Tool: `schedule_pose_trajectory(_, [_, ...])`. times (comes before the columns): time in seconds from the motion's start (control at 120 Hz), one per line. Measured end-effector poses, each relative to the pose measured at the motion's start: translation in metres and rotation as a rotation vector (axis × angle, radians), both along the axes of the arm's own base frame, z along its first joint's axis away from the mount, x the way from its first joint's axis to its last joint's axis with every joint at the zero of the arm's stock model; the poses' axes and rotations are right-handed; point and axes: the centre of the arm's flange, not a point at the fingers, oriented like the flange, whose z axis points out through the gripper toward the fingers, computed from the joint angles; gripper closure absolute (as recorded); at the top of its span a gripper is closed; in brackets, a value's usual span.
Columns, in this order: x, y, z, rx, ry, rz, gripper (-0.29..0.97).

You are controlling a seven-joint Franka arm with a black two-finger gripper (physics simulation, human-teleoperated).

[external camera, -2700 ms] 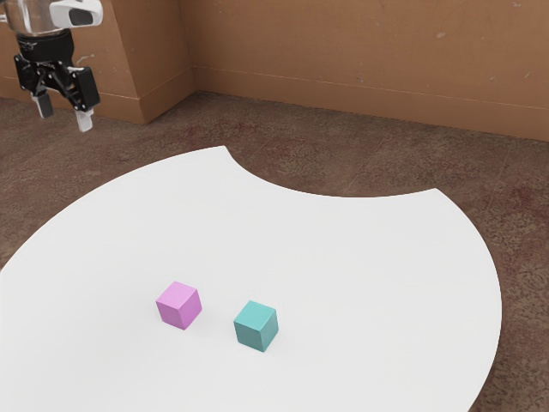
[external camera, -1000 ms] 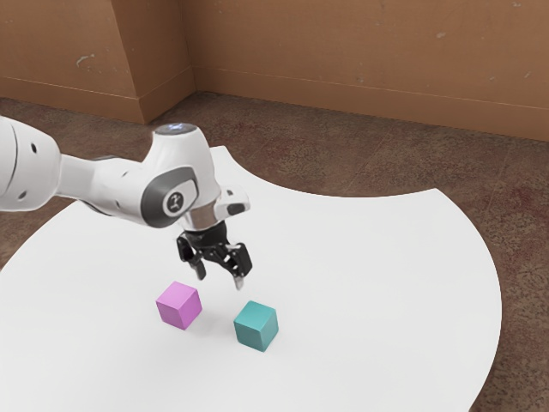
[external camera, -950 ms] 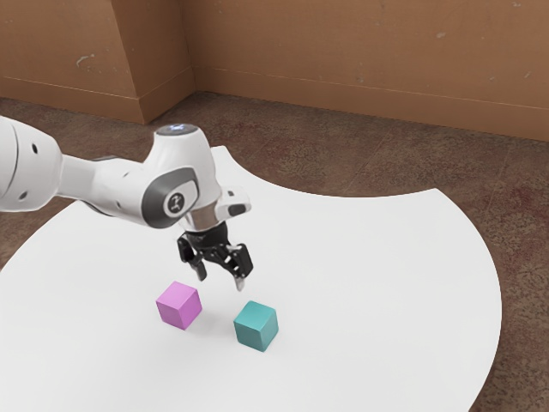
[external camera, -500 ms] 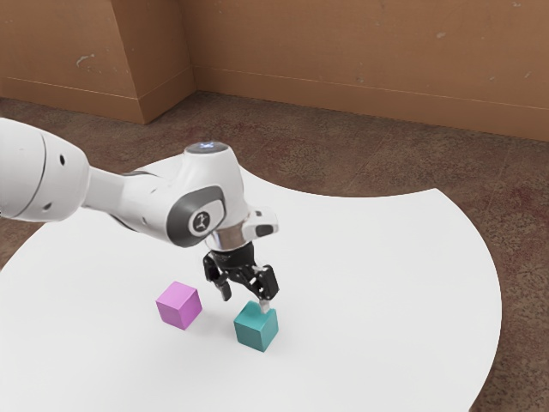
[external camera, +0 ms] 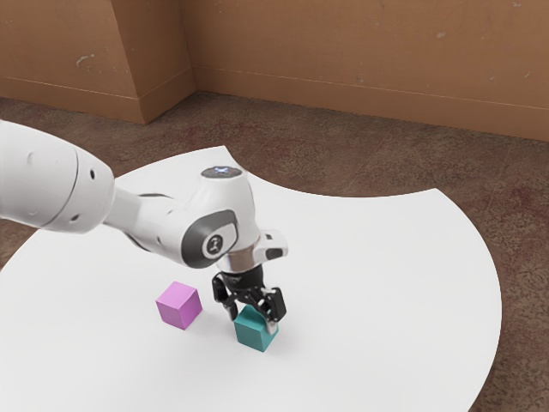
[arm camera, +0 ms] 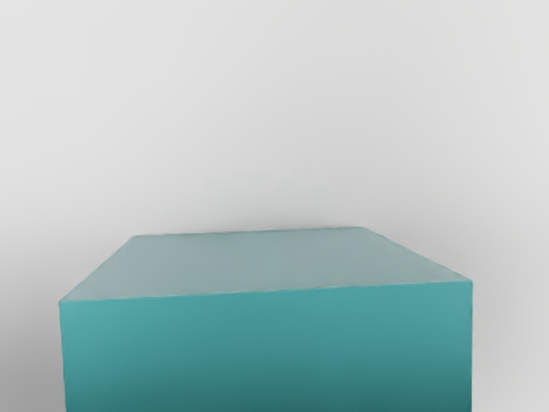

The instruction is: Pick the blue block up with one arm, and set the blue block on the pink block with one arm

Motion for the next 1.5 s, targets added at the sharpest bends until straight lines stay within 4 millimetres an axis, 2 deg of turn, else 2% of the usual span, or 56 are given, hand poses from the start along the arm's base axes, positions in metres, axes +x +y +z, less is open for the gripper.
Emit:
schedule_pose_trajectory(0.333, [0.003, -0.002, -0.003, -0.006, -0.060, -0.016, 0.04])
schedule_pose_trajectory(0.642, [0.000, 0.000, -0.007, -0.004, -0.080, -0.028, 0.13])
schedule_pose_trajectory(0.917, [-0.001, -0.009, -0.004, 0.005, -0.102, -0.076, 0.22])
schedule_pose_trajectory(1.1, [-0.001, -0.009, 0.003, 0.014, -0.120, -0.095, 0.33])
schedule_pose_trajectory(1.183, [-0.004, -0.006, 0.018, 0.021, -0.139, -0.104, 0.33])
schedule_pose_trajectory(1.25, [-0.009, 0.019, 0.045, 0.040, -0.164, -0.081, 0.34])
schedule_pose_trajectory(1.358, [-0.014, 0.087, 0.088, 0.096, -0.193, -0.018, 0.33])
schedule_pose_trajectory(1.5, [-0.023, 0.179, 0.097, 0.141, -0.156, 0.099, 0.33])
